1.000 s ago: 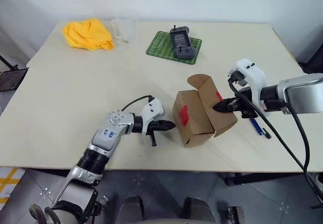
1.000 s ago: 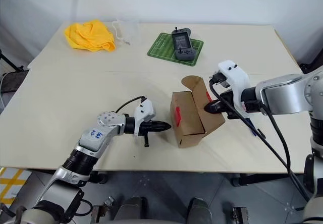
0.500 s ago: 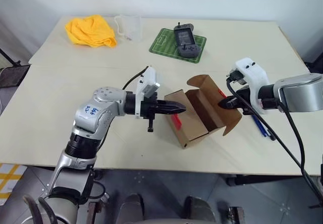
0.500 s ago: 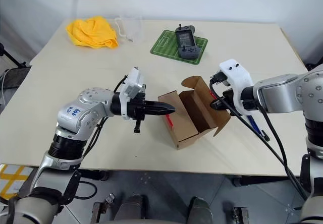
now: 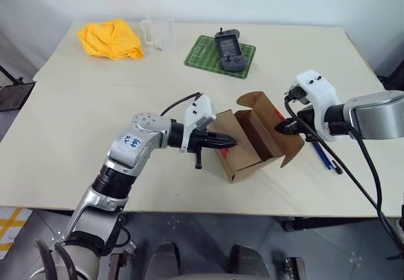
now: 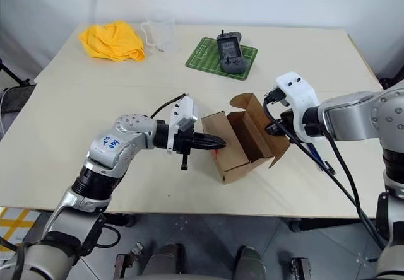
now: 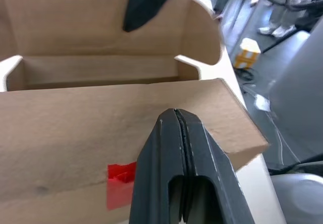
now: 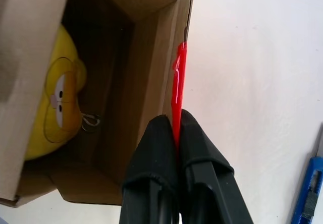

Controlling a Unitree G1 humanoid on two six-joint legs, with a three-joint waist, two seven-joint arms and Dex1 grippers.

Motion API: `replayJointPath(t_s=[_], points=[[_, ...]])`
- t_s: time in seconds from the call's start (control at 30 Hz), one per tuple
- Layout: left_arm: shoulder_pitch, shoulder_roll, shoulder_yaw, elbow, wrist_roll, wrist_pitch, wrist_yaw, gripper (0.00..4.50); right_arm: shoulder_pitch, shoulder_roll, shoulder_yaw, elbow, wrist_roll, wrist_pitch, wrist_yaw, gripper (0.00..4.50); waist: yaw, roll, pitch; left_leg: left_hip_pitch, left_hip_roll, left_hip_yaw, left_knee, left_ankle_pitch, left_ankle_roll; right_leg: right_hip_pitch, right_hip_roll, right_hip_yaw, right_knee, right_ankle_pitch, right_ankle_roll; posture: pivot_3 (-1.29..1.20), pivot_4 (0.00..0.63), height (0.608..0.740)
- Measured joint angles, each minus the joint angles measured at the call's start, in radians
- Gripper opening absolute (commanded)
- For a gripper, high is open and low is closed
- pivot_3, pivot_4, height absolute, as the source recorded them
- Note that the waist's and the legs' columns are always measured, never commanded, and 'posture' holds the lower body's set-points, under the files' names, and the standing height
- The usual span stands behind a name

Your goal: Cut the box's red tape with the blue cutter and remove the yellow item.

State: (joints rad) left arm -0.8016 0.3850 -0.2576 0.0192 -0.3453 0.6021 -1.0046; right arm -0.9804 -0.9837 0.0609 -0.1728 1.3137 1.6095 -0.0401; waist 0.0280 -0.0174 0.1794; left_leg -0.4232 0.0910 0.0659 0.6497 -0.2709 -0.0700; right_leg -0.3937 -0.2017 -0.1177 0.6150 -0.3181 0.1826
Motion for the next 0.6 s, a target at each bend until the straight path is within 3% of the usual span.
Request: replayJointPath(t_s=[0.13, 0.47, 0.6], points=[[0.009, 0.014, 0.002, -0.009, 0.005, 0.002, 0.004, 0.00, 0.005, -0.025, 0.000, -0.009, 0.003, 0.000, 0.014, 0.05, -0.001, 0.000, 0.000, 0.001, 0.000, 0.000, 0.001, 0.000, 0.000, 0.000, 0.000, 0.001, 0.002, 0.000, 0.000, 0.00, 0.150, 0.740], [0.090, 0.204, 0.042, -0.080, -0.043, 0.122, -0.083, 0.00, 0.012, -0.103, 0.000, -0.014, -0.028, 0.000, 0.089, 0.05, 0.008, 0.000, 0.000, 0.001, 0.000, 0.000, 0.003, 0.000, 0.000, 0.001, 0.000, 0.001, 0.002, 0.000, 0.000, 0.00, 0.150, 0.740], [0.139, 0.192, 0.013, -0.073, -0.031, 0.163, -0.056, 0.00, 0.028, -0.103, 0.000, -0.021, -0.058, 0.000, 0.104, 0.05, 0.011, 0.000, 0.000, 0.000, 0.000, 0.000, 0.002, 0.000, 0.000, 0.000, 0.000, 0.001, 0.003, 0.000, 0.000, 0.00, 0.150, 0.740]])
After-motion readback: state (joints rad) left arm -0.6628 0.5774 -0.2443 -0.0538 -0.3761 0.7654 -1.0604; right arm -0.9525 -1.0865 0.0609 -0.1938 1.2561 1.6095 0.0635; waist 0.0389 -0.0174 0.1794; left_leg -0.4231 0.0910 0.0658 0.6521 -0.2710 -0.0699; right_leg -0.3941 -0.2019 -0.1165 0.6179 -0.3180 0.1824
